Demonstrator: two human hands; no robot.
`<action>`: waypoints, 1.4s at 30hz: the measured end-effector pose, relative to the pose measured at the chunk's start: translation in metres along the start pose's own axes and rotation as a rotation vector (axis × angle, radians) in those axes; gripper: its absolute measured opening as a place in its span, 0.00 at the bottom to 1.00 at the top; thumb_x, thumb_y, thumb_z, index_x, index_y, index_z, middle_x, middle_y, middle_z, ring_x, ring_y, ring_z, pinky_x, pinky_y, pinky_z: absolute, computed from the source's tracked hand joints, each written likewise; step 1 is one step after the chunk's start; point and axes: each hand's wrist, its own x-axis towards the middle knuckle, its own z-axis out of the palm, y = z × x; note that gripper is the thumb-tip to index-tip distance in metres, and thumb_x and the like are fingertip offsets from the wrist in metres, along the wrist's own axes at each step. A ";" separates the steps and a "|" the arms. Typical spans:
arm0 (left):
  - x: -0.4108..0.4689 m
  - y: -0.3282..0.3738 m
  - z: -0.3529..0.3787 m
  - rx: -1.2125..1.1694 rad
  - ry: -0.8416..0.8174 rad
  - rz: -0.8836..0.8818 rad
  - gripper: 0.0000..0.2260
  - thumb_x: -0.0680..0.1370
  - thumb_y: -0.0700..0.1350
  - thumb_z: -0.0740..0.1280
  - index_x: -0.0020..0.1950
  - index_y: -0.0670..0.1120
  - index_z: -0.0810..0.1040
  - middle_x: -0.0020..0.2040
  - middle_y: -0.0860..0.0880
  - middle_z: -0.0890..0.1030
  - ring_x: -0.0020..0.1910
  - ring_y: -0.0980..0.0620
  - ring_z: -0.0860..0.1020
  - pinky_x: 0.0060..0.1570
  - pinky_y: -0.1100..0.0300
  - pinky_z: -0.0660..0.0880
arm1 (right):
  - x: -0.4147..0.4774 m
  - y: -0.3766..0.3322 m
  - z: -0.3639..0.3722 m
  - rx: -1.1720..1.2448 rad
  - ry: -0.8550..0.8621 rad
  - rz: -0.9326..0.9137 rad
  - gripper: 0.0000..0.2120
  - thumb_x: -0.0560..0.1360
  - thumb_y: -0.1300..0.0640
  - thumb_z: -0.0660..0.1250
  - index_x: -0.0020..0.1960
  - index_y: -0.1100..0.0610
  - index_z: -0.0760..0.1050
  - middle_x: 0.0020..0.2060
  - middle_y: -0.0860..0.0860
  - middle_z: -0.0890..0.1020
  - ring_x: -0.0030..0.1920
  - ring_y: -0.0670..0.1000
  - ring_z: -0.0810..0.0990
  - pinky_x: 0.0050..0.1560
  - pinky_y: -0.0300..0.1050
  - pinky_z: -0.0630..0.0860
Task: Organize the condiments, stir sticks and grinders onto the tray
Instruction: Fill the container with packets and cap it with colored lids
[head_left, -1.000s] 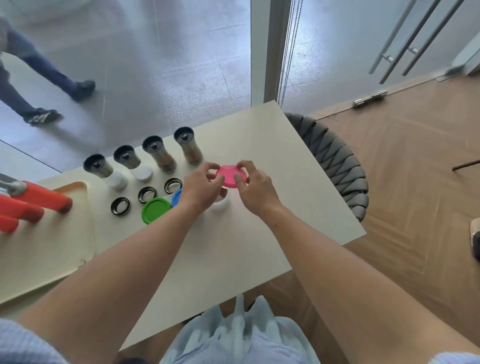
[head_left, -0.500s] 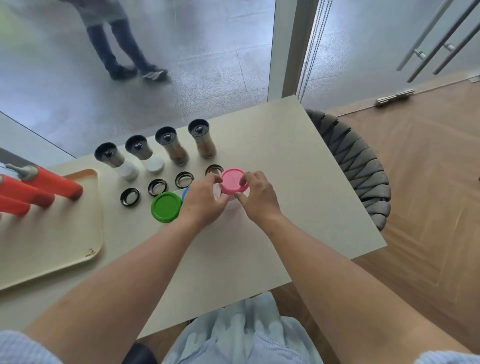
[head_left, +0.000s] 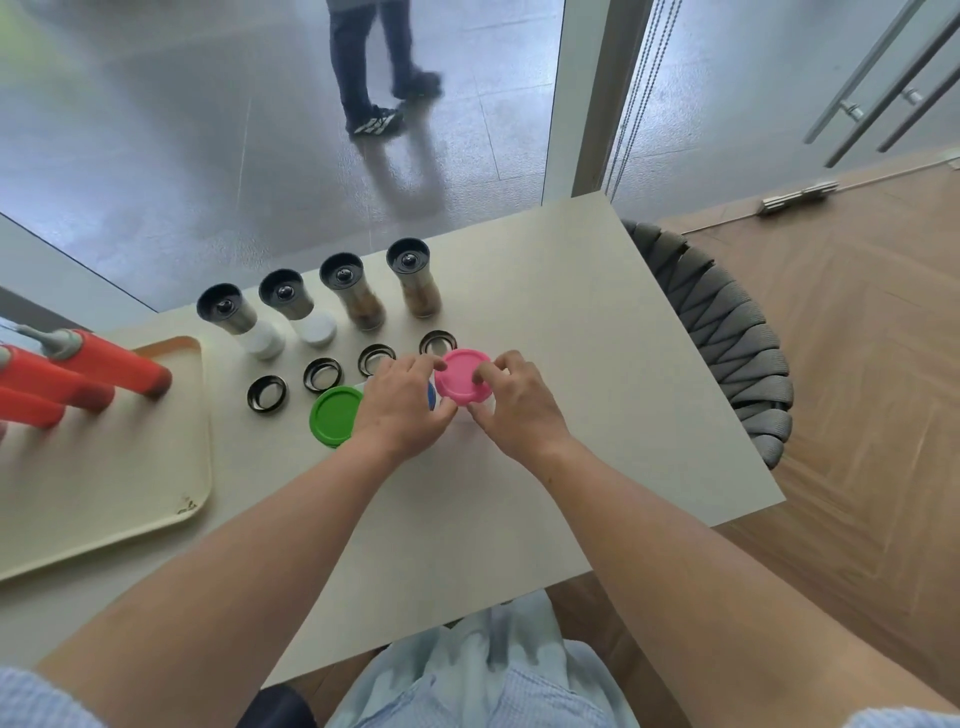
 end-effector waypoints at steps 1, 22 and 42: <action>0.001 -0.001 -0.002 -0.012 0.010 0.006 0.25 0.72 0.61 0.66 0.67 0.52 0.76 0.58 0.49 0.76 0.59 0.44 0.71 0.63 0.47 0.72 | -0.001 0.001 -0.001 -0.023 -0.003 -0.016 0.14 0.75 0.52 0.73 0.57 0.55 0.78 0.55 0.56 0.75 0.52 0.58 0.74 0.48 0.52 0.78; 0.019 -0.045 -0.024 0.115 -0.259 -0.050 0.39 0.67 0.68 0.75 0.76 0.59 0.70 0.67 0.53 0.77 0.67 0.47 0.74 0.62 0.50 0.73 | 0.042 -0.023 -0.013 -0.277 -0.242 0.099 0.21 0.79 0.45 0.68 0.66 0.57 0.74 0.58 0.55 0.74 0.60 0.57 0.72 0.57 0.52 0.74; 0.021 -0.046 -0.021 0.167 -0.247 -0.036 0.40 0.68 0.70 0.73 0.77 0.58 0.68 0.67 0.52 0.77 0.66 0.47 0.75 0.61 0.51 0.73 | 0.050 -0.042 -0.008 -0.466 -0.296 0.163 0.46 0.63 0.27 0.73 0.68 0.56 0.65 0.60 0.55 0.73 0.57 0.58 0.78 0.46 0.49 0.71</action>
